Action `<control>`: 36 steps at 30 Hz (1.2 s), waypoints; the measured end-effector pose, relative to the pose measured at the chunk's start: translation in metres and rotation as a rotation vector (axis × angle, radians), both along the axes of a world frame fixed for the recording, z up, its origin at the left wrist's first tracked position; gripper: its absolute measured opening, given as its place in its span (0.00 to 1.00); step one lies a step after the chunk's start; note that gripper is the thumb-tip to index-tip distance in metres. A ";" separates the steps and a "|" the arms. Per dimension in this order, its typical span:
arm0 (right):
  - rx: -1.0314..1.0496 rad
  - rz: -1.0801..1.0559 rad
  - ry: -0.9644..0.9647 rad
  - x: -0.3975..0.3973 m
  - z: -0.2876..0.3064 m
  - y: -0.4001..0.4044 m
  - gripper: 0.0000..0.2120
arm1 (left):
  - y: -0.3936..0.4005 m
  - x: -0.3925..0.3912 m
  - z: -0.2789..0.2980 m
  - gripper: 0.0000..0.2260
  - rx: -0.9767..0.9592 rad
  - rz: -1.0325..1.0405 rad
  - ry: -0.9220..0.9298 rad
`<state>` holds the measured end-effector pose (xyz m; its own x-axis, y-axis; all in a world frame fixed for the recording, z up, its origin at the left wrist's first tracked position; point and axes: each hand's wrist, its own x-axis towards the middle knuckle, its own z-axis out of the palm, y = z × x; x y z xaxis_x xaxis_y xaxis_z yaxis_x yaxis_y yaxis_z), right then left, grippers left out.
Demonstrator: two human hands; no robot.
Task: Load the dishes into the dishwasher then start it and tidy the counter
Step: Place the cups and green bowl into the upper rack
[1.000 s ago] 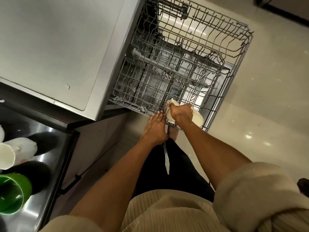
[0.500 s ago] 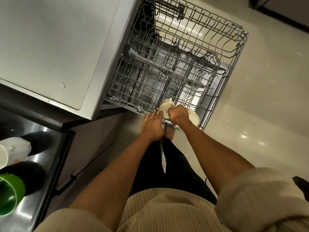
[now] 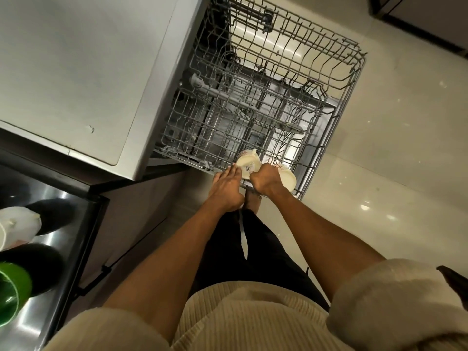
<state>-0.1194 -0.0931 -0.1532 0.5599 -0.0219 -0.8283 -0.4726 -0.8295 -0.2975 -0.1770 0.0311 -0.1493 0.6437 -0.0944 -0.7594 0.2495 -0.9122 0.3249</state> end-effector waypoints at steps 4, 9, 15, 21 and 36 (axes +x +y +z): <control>0.017 0.032 -0.018 -0.010 0.006 0.001 0.15 | -0.003 -0.001 0.004 0.37 0.019 0.007 -0.017; -0.006 0.143 -0.130 -0.029 0.028 0.004 0.22 | -0.003 -0.006 0.011 0.38 0.030 0.031 -0.037; -0.051 0.493 -0.271 -0.044 0.062 0.006 0.39 | 0.003 -0.019 0.032 0.40 0.061 0.084 -0.154; -0.016 0.744 -0.423 -0.046 0.087 0.011 0.40 | 0.010 -0.035 0.059 0.40 0.145 0.131 -0.302; 0.258 1.031 -0.901 -0.084 0.170 0.098 0.33 | 0.065 -0.121 0.172 0.33 0.325 0.485 -0.709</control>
